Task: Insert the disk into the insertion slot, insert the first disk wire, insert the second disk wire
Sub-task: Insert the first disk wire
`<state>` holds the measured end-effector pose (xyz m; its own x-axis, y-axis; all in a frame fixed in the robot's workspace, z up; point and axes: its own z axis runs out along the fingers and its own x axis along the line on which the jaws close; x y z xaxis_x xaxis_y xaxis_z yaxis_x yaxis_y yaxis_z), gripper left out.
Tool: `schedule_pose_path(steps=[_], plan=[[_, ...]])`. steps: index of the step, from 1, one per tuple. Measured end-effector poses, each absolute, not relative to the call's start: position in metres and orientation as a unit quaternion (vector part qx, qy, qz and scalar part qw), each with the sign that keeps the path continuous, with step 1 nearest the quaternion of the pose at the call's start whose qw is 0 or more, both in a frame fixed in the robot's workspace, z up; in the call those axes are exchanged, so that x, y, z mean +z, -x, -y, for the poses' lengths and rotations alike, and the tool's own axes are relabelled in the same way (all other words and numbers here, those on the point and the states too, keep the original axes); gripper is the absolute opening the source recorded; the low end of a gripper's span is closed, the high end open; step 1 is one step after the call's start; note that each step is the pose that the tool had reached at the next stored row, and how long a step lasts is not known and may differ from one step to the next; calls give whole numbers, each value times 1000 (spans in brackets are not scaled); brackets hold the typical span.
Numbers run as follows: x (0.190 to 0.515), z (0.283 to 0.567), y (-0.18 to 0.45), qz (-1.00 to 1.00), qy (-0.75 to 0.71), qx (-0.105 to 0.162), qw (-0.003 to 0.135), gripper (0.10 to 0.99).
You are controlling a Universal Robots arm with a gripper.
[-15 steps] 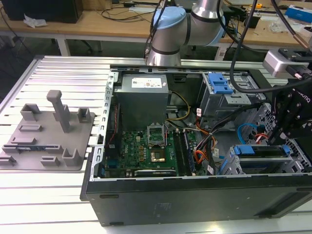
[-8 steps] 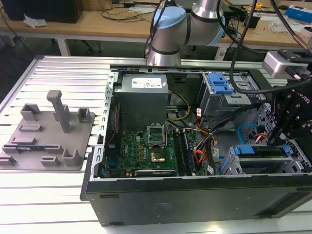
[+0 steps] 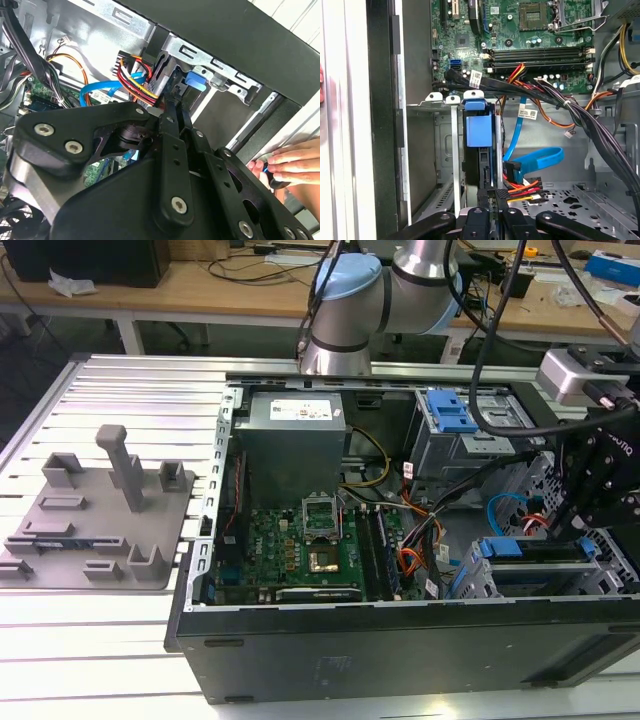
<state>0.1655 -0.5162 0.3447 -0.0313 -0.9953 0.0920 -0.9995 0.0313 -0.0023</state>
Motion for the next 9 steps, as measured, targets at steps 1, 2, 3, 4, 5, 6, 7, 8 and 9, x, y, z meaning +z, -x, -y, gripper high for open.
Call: schedule_pose_path(steps=[1,2,3,4,5,6,7,8,9], plan=[[345,516,-166,717,-695,33,32,169],[344,516,-166,717,-695,33,32,169],[344,516,-166,717,-695,33,32,169],[344,516,-166,717,-695,33,32,169],[344,516,-166,718,-695,33,32,169],[343,516,-166,718,-695,33,32,169],[343,516,-166,718,-695,33,32,169],[343,516,-166,718,-695,33,32,169],[342,516,-166,718,-695,33,32,169]])
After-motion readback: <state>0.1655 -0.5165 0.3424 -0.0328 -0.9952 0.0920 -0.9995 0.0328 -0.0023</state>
